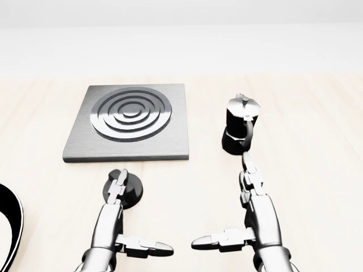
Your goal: Turn on the stove.
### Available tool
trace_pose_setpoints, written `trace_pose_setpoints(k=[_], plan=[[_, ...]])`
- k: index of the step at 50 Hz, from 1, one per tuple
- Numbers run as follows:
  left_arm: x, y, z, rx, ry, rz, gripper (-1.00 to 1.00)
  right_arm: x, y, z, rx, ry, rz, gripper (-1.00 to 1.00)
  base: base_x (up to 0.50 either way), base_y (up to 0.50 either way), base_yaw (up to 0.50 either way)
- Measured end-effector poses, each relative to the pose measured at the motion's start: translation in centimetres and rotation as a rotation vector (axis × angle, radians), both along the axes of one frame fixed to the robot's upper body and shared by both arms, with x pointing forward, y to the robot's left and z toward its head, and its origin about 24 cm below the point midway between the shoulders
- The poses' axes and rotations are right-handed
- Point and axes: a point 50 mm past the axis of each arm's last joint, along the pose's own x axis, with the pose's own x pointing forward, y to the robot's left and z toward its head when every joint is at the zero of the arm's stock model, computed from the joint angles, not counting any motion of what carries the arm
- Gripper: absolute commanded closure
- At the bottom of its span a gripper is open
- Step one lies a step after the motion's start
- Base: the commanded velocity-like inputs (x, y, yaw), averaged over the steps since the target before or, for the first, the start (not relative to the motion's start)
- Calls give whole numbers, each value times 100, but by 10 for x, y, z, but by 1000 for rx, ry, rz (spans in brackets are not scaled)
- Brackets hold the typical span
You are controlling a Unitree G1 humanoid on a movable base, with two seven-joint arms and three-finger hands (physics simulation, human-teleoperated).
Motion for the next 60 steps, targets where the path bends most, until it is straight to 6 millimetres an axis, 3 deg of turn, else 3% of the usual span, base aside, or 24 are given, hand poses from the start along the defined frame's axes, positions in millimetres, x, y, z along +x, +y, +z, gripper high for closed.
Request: trace_pose_setpoints(k=[10, 20, 29, 40, 49, 60], plan=[[-2, -24, 6, -22, 24, -54, -100, 1, -1, -3, -1, 7, 1, -100, 0, 0, 0], [16, -43, 64, -55, -157, -121, -100, 1, -1, -5, -2, 15, 2, -100, 0, 0, 0], [13, -37, 124, -91, -409, -105, -100, 0, 0, -5, -2, 16, 4, -100, 0, 0, 0], [-10, -20, 193, -130, -726, -51, -100, 0, 1, -6, -3, 19, 7, -100, 0, 0, 0], [-34, -7, 229, -142, -918, -20, -100, 0, 1, -6, -4, 19, 8, -100, 0, 0, 0], [-62, 8, 260, -143, -1108, 9, -100, 0, 2, -6, -5, 19, 9, -100, 0, 0, 0]])
